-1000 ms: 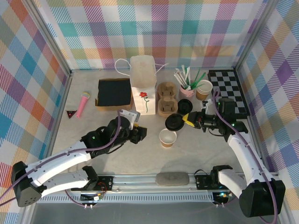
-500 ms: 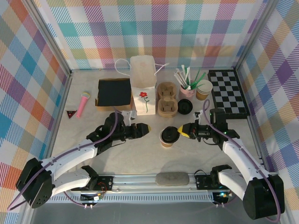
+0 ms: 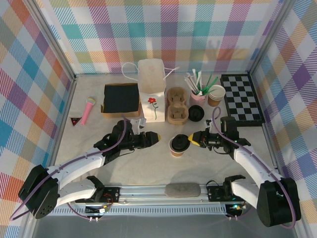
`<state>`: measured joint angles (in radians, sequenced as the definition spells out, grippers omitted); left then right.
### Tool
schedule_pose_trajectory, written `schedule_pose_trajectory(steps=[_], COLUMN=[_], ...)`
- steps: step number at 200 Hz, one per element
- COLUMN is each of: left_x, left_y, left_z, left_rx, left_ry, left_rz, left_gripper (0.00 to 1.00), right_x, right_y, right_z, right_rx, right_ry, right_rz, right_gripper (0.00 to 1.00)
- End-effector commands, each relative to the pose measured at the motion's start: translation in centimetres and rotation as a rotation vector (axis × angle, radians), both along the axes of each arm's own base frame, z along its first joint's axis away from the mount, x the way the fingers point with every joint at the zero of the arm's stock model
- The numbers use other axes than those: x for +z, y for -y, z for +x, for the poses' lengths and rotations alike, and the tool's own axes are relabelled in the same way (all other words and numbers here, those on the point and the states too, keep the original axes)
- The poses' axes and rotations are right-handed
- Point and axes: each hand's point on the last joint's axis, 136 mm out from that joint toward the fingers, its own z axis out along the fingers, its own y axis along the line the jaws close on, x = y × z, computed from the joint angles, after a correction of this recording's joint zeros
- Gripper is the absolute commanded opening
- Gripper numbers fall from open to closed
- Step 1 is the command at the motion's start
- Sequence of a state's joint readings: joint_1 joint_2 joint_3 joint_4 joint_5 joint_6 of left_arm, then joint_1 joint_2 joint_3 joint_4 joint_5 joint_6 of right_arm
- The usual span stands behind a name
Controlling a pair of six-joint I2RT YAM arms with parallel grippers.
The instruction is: Pack the takeout coffee
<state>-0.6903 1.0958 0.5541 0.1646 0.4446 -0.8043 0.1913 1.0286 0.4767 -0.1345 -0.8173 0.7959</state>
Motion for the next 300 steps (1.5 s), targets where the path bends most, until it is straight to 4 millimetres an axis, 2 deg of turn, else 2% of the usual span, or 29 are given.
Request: schedule_pose_trajectory(steps=[1, 89, 219, 300], left_x=[0.4, 0.2, 0.1, 0.1], left_y=[-0.2, 0.0, -0.2, -0.4], left_z=[0.3, 0.6, 0.6, 0.6], left_rx=[0.009, 0.007, 0.009, 0.015], left_ry=[0.019, 0.022, 0.031, 0.038], left_rz=[-0.011, -0.004, 0.024, 0.025], left_gripper=[0.48, 0.48, 0.47, 0.47], right_x=[-0.1, -1.4, -2.5, -2.6], right_y=[-0.1, 0.0, -0.1, -0.2], right_z=[0.3, 0.1, 0.1, 0.0], right_rx=[0.013, 0.006, 0.006, 0.007], right_ry=[0.051, 0.042, 0.025, 0.020], right_rz=[-0.012, -0.051, -0.102, -0.110], right_gripper=[0.03, 0.04, 0.19, 0.23])
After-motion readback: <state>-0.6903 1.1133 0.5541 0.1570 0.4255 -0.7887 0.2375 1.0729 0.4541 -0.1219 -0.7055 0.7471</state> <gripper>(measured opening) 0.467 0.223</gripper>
